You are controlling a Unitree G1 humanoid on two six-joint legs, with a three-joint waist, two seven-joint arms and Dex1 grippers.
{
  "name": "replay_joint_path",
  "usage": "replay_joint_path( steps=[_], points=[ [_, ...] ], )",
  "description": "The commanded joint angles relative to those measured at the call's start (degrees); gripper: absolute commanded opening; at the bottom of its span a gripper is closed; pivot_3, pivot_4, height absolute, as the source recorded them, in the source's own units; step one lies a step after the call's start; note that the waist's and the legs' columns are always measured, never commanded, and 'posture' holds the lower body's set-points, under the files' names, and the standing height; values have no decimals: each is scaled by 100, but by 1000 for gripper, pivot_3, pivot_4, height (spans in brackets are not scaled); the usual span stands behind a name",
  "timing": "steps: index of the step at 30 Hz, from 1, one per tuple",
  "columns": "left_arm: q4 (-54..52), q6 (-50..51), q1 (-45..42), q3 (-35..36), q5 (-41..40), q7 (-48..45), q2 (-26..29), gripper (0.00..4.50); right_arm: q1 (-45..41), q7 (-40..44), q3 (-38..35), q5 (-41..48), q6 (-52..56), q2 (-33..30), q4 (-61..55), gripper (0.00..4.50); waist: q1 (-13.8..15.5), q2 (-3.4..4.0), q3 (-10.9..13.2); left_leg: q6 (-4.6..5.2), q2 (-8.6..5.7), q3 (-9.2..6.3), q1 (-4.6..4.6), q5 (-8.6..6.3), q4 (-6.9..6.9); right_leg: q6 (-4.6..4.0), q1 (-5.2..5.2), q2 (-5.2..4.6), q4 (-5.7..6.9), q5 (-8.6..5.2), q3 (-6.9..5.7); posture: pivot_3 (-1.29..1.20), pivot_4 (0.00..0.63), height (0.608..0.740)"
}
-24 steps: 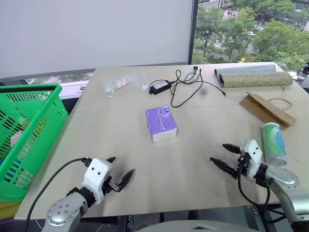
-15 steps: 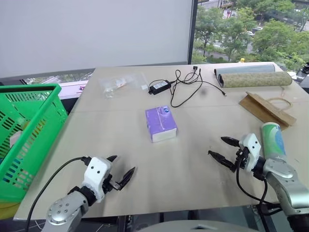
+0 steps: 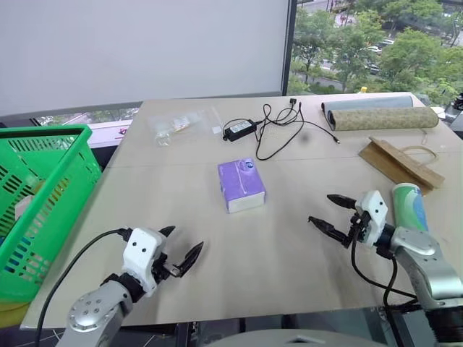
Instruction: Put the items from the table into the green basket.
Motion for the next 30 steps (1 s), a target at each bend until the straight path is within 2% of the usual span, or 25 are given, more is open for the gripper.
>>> replay_joint_path(
  steps=[1, 6, 10, 14, 16, 20, 24, 25, 26, 27, 30],
  points=[
    [-391, 212, -147, 208, -585, 91, -167, 4466, -239, 199, 4, 211, 26, -38, -146, 4482, 3, 0, 0, 0, 0, -1, 7, 0, 1, -2, 0, 0, 0, 1, -2, 78, 2, 740],
    [-693, 1171, -1019, 74, -1147, 1023, -630, 4466, -550, 456, 75, 711, 711, -204, -710, 4482, 42, 0, 0, 0, -2, -12, 8, 0, 11, -4, 0, -4, 3, 5, -10, 62, 0, 740],
    [-662, 2067, -1956, -15, -1551, 1861, -1015, 4466, -750, 391, 147, 725, 886, -247, -997, 4482, 42, -9, -8, -1, -3, -15, 10, 0, 13, -5, 3, -2, 9, 6, -10, 51, 0, 740],
    [213, 2856, -3417, -635, -1169, 2549, -1396, 4466, -963, 400, 432, 522, 907, -333, -1344, 4482, 67, -14, -11, -1, -28, -19, 8, 1, 16, -4, 3, -4, 9, 8, -13, 18, 0, 740],
    [652, 3077, -3877, -759, -1045, 2783, -1588, 4466, -1012, 362, 475, 521, 939, -344, -1448, 4482, 67, -17, -13, -2, -32, -22, 8, 1, 19, -4, 4, -5, 10, 8, -15, 8, 0, 740],
    [1341, 3519, -4383, -920, -818, 3058, -1739, 4466, -1077, 253, 540, 338, 912, -426, -1541, 4482, -37, -24, -17, -3, -32, -19, 4, 1, 19, -4, -1, -5, 8, 8, -8, -21, 0, 740],
    [1826, 4006, -4522, -1002, -628, 3281, -1860, 4466, -1170, 65, 496, 207, 899, -450, -1603, 4482, -60, -25, -18, -6, -31, -20, -6, 3, 18, -5, -14, -5, 10, 9, -6, -56, 0, 740],
    [1856, 4046, -4504, -1028, -584, 3289, -1868, 3901, -1179, 33, 486, 171, 888, -461, -1605, 4500, -62, -24, -21, -5, -30, -21, -4, 2, 19, -5, -14, -7, 10, 9, -7, -58, 0, 740],
    [1868, 4086, -4482, -1023, -568, 3295, -1889, 3670, -1189, -10, 476, 139, 897, -468, -1605, 4500, -70, -21, -26, -5, -31, -20, -4, 3, 19, -5, -13, -8, 11, 9, -6, -63, 0, 740],
    [1875, 4110, -4460, -1021, -557, 3292, -1903, 3076, -1201, -42, 469, 118, 907, -466, -1603, 4500, -92, -20, -31, -5, -31, -19, -1, 2, 19, -5, -11, -9, 12, 9, -5, -67, 0, 740],
    [1838, 4105, -4414, -972, -555, 3263, -1948, 1799, -1219, -67, 455, 170, 973, -457, -1628, 4500, -126, -16, -46, -5, -32, -18, 12, 2, 18, -5, 3, -9, 12, 8, -6, -69, 0, 740]
  ],
)
